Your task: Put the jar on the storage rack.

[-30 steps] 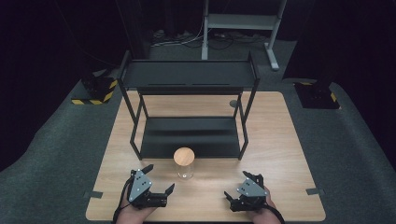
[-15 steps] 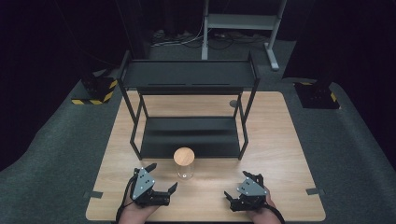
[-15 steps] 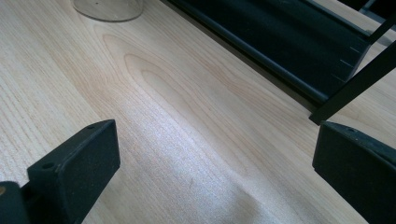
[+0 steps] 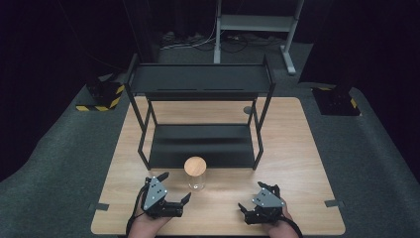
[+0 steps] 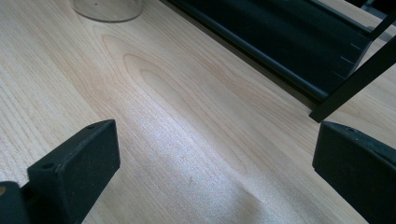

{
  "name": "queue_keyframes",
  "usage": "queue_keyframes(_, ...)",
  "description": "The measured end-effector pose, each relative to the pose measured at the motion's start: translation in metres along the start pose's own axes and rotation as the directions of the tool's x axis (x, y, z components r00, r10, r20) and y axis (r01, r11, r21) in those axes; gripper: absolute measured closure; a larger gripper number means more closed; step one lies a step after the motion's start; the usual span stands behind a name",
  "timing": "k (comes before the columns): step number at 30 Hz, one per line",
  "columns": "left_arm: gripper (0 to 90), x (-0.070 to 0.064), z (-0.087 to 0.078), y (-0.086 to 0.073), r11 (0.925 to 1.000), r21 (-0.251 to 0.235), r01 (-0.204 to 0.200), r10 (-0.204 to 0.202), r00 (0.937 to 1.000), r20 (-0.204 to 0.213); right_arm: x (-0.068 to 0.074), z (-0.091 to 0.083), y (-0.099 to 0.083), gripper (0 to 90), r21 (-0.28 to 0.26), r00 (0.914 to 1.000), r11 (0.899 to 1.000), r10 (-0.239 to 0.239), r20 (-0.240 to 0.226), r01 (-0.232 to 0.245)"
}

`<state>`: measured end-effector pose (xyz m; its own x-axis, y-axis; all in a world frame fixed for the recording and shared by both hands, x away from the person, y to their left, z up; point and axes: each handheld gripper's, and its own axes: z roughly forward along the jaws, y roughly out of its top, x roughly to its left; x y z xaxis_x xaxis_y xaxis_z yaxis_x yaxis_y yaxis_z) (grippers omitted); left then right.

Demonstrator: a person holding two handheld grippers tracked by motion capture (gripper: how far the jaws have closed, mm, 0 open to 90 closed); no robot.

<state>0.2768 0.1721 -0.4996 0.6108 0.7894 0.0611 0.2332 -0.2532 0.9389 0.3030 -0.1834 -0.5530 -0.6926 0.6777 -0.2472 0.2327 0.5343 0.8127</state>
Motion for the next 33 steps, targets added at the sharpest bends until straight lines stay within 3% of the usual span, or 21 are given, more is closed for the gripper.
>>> queue_keyframes(33,0.8,-0.003,0.018,0.003,0.9999,-0.011,0.009,-0.009,0.9998,0.018,0.000,0.000,0.000,0.0,-0.002,1.0000,1.000,-0.004,-0.001,0.004)
